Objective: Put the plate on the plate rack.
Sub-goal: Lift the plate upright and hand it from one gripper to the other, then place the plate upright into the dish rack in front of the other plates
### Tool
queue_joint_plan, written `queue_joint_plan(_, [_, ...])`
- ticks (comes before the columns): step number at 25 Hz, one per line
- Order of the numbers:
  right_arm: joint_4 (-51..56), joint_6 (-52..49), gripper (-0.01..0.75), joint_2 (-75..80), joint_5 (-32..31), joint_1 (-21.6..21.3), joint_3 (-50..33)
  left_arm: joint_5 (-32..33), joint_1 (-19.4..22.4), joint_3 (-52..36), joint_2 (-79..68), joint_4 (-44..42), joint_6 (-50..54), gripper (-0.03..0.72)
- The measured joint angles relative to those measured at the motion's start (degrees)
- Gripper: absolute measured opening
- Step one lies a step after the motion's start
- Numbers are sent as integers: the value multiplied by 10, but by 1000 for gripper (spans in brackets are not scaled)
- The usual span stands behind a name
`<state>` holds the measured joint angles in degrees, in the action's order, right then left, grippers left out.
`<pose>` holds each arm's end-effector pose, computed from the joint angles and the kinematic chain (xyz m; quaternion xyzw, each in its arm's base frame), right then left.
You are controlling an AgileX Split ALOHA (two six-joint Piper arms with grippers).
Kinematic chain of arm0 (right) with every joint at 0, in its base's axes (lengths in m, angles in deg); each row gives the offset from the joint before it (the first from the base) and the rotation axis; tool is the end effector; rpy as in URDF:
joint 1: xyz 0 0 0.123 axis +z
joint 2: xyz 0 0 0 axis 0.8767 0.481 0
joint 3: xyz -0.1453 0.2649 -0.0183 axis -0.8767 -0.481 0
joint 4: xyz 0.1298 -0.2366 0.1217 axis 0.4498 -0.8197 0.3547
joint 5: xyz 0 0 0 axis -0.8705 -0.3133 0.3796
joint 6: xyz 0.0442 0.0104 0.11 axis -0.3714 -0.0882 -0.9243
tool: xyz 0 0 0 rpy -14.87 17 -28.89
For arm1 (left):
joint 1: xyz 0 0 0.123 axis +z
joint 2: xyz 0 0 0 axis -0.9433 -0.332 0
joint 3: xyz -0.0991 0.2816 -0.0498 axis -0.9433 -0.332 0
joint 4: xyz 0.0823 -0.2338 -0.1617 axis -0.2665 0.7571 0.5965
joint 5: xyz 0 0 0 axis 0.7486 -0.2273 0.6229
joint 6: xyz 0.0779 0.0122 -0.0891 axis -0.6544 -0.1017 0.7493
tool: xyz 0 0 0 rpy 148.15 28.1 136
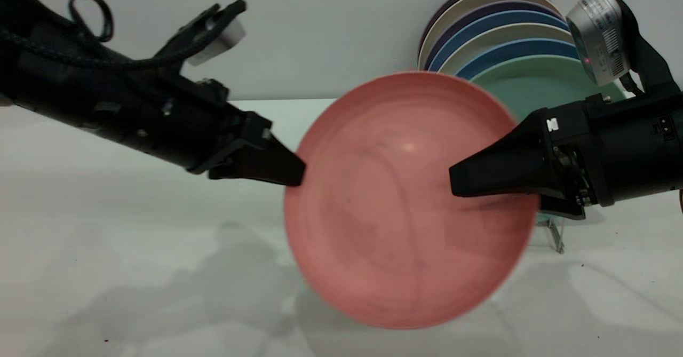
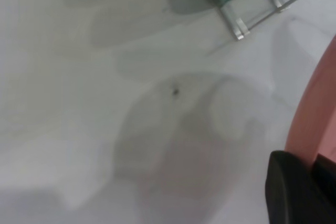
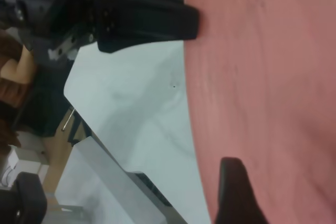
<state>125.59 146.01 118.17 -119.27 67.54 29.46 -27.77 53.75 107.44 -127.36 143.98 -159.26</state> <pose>0.2862 0.1268 0.0739 -0.1348 0.8495 0.4514 0.2375 0.3461 -0.1656 0.0692 0.2149 0.9003 -0.2794 0.2554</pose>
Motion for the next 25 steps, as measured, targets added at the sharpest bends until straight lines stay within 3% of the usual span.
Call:
queue_joint_plan(4, [0, 0, 422, 0, 1, 0, 0, 10, -19, 0, 0, 20, -6, 21])
queue_joint_plan(8, [0, 0, 218, 0, 10, 0, 0, 20, -17, 0, -1, 22, -6, 28])
queue_joint_plan(11, [3, -1, 153, 0, 46, -1, 0, 32, -13, 0, -1, 22, 4, 57])
queue_joint_plan(15, [3, 2, 139, 0, 87, 0, 0, 57, -1, 0, -1, 22, 11, 172])
queue_joint_plan(18, [1, 18, 139, 0, 129, -3, 0, 80, 25, 0, 6, 20, 23, 304])
queue_joint_plan(21, [-18, 32, 139, 0, 131, -22, 0, 90, 57, 0, 17, 11, 33, 430])
queue_joint_plan(25, [-74, 34, 139, 0, 110, -65, 0, 93, 103, 0, 21, -33, 62, 504])
